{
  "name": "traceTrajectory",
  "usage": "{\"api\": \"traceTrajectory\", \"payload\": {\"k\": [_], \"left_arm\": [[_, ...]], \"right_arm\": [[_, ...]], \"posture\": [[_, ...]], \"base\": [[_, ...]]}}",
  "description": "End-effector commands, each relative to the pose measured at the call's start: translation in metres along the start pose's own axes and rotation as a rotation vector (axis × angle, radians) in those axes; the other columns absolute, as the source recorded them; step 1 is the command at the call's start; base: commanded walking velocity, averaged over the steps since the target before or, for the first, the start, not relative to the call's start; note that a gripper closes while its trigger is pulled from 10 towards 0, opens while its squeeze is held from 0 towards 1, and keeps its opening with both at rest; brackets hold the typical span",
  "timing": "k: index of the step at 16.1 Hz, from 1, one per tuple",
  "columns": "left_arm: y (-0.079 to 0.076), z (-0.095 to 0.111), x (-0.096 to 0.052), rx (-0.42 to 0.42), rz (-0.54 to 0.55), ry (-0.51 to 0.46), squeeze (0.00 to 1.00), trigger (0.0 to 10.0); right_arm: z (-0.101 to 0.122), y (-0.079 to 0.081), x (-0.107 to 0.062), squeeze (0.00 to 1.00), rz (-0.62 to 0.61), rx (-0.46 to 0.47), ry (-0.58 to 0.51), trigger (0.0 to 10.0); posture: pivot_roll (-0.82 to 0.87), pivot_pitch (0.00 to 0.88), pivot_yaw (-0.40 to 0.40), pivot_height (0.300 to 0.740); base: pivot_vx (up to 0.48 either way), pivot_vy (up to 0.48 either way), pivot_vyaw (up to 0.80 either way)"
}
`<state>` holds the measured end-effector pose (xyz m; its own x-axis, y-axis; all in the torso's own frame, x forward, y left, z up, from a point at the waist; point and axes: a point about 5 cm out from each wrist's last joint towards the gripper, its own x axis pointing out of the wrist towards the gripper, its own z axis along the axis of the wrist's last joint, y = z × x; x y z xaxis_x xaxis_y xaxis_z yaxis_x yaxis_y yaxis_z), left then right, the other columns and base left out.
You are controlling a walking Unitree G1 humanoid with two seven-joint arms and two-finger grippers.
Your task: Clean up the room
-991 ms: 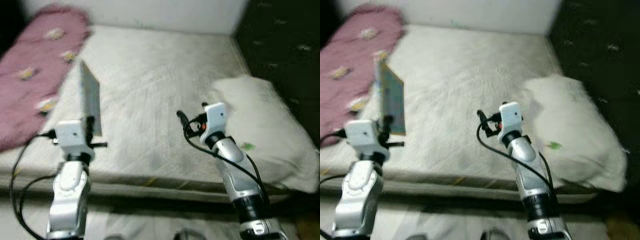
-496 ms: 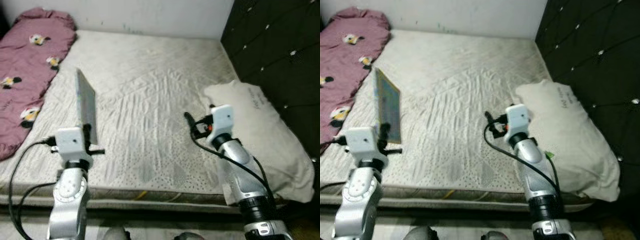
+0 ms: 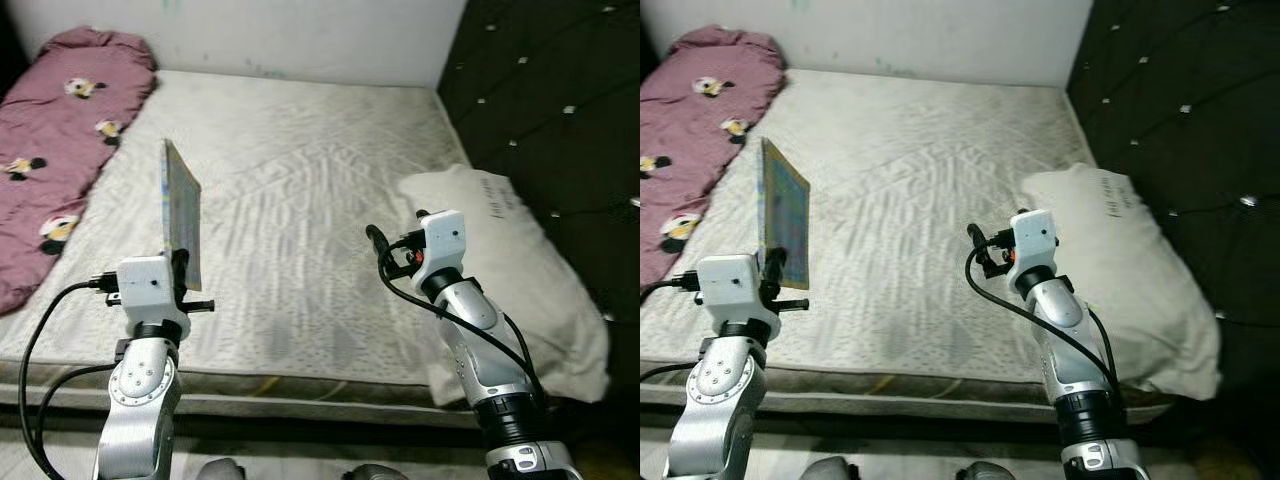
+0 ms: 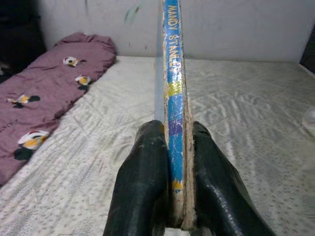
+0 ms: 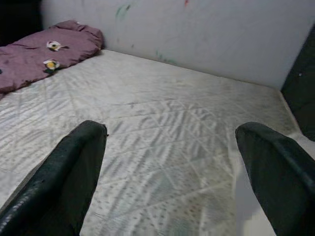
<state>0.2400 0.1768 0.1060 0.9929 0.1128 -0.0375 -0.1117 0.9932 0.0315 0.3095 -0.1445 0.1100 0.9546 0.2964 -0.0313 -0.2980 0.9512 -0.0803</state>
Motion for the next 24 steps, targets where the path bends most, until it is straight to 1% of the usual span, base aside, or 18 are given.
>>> {"api": "traceTrajectory", "payload": {"k": [1, 6, 9, 10, 11, 14, 17, 24], "left_arm": [[-0.0052, 0.0132, 0.0021, -0.004, -0.019, -0.062, 0.00, 10.0], [-0.0046, 0.0138, 0.0028, -0.008, -0.017, -0.063, 0.00, 10.0], [-0.0054, 0.0140, 0.0026, -0.024, -0.011, -0.069, 0.00, 10.0], [-0.0033, 0.0146, 0.0035, -0.002, 0.018, -0.072, 0.00, 10.0], [-0.0015, 0.0144, 0.0048, 0.004, 0.023, -0.069, 0.00, 10.0], [0.0002, 0.0153, 0.0063, -0.022, 0.004, -0.068, 0.00, 10.0], [-0.0042, 0.0164, 0.0048, -0.045, -0.018, -0.072, 0.00, 10.0], [-0.0060, 0.0187, 0.0040, -0.067, -0.041, -0.087, 0.00, 10.0]], "right_arm": [[-0.0021, -0.0035, -0.0004, 0.00, -0.007, -0.008, 0.011, 10.0], [-0.0018, -0.0038, 0.0001, 0.00, -0.010, -0.015, 0.012, 10.0], [-0.0023, -0.0043, 0.0006, 0.00, -0.013, -0.016, 0.017, 10.0], [-0.0027, -0.0041, 0.0008, 0.00, -0.010, -0.014, 0.020, 10.0], [-0.0027, -0.0040, 0.0010, 0.00, -0.010, -0.012, 0.021, 10.0], [-0.0025, -0.0040, 0.0010, 0.00, -0.014, -0.011, 0.019, 10.0], [-0.0028, -0.0048, 0.0003, 0.00, -0.017, -0.012, 0.020, 10.0], [-0.0033, -0.0053, -0.0010, 0.00, -0.017, -0.014, 0.023, 10.0]], "posture": [[-0.01, 0.000, -0.033, 0.740], [-0.01, 0.000, -0.035, 0.740], [-0.01, 0.000, -0.035, 0.740], [-0.01, 0.000, -0.035, 0.740], [-0.01, 0.000, -0.034, 0.740], [-0.01, 0.000, -0.030, 0.740], [-0.01, 0.000, -0.029, 0.740], [-0.01, 0.000, -0.029, 0.740]], "base": [[0.000, -0.330, 0.00], [0.000, -0.432, 0.00], [0.000, 0.000, 0.00], [0.000, 0.000, -0.45], [0.000, 0.000, -0.80], [0.000, 0.000, -0.65], [0.000, 0.000, 0.00], [0.000, 0.000, 0.00]]}}
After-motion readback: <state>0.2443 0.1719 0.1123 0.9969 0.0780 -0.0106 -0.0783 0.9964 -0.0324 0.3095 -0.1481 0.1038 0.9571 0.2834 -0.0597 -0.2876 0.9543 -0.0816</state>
